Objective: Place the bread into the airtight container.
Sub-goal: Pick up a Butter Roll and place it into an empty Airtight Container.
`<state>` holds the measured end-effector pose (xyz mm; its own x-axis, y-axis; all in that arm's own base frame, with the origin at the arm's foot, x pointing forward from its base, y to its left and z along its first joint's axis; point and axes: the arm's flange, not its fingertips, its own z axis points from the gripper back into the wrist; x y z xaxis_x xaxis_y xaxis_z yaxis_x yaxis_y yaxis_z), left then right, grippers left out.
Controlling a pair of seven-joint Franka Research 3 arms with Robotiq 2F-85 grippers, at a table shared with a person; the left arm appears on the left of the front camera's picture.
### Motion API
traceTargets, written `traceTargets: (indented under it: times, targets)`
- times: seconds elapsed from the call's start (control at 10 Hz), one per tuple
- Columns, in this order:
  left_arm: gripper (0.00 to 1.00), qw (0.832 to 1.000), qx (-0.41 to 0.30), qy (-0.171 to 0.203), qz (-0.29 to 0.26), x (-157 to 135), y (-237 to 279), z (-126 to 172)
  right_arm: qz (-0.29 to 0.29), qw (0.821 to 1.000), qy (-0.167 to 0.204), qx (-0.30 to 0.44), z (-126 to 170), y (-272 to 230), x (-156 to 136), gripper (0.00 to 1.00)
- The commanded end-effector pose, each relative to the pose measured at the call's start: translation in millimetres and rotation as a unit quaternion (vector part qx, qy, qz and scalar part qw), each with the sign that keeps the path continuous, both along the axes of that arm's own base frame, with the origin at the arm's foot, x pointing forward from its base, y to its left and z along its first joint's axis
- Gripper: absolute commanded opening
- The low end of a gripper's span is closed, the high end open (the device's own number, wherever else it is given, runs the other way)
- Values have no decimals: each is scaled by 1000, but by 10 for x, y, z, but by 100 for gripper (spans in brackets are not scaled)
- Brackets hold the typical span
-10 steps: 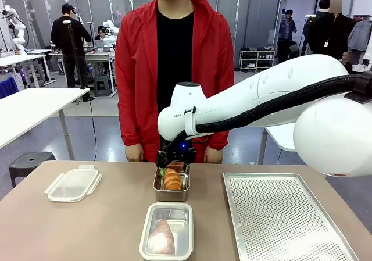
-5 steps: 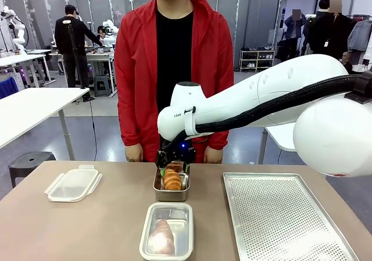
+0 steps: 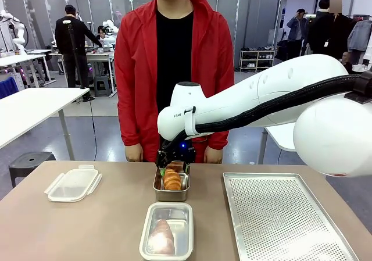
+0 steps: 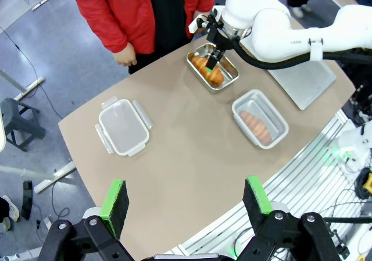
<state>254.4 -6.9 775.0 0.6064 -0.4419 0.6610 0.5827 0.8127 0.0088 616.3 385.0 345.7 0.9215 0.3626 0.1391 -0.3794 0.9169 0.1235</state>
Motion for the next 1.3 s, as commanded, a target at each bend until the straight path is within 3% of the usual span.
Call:
traceTargets:
  times: [0.0,0.3,0.4,0.8,1.2]
  targets:
    - [100,1000,0,-2,-8,-6,7,10,-6,1000,1,-3,5,-7,2,95]
    - [100,1000,0,-2,-8,-6,7,10,0,1000,0,0,0,0,0,93]
    - [100,1000,0,-2,-8,-6,7,10,21,999,-29,-22,296,-97,-55,95]
    - [100,1000,0,-2,-8,-6,7,10,52,997,-51,23,1541,-890,-655,95]
    - [100,1000,0,-2,-8,-6,7,10,109,988,-90,63,2565,-2275,-1694,95]
